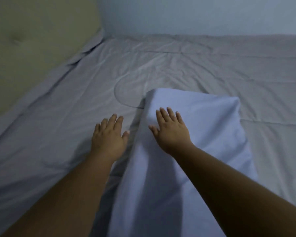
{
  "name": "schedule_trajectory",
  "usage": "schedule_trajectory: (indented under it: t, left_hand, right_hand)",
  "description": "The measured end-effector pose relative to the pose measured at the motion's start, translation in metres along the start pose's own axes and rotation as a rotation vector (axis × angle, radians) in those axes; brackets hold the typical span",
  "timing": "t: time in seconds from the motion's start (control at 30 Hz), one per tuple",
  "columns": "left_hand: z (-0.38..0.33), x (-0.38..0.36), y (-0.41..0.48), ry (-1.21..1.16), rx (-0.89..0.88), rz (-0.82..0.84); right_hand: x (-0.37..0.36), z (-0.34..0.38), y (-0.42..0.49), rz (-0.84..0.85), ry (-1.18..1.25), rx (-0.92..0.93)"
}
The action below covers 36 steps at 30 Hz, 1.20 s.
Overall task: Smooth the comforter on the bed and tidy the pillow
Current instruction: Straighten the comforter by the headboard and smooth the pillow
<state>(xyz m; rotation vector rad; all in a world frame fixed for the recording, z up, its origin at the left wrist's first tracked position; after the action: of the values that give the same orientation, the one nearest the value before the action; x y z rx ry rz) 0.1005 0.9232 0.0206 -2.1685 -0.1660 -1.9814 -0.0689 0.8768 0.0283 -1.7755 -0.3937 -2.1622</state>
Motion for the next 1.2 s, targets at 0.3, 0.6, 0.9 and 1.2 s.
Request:
schedule_trajectory:
  t: [0.3,0.6,0.9,1.2]
  left_hand:
    - [-0.107,-0.048,0.039,-0.228,0.175,0.02]
    - [-0.082,-0.068,0.044,-0.381,0.444,0.033]
    - [-0.074,-0.065,0.006,-0.376,0.389,0.023]
    - [-0.041,-0.072,-0.116,-0.446,0.424,0.058]
  right_hand:
    - [-0.012,-0.232,-0.047,-0.027,0.09,-0.635]
    - [-0.048,-0.294,-0.086,-0.15,0.634,-1.037]
    - [-0.043,-0.274,-0.112,-0.163,0.598,-0.925]
    - [-0.043,-0.214,-0.214,-0.136,0.503,-0.962]
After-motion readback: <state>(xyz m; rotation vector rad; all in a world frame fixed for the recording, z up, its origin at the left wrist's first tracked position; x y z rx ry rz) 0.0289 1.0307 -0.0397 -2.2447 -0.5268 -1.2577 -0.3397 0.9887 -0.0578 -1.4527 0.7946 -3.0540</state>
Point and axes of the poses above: each hand's wrist, its own y-axis towards the middle knuckle, its own x-axis out of the back of the hand, z = x × y, the point moved 10 cm from there along y, towards the middle knuckle, and after that the axes turned 4 degrees about z, right-handed, at the moved point
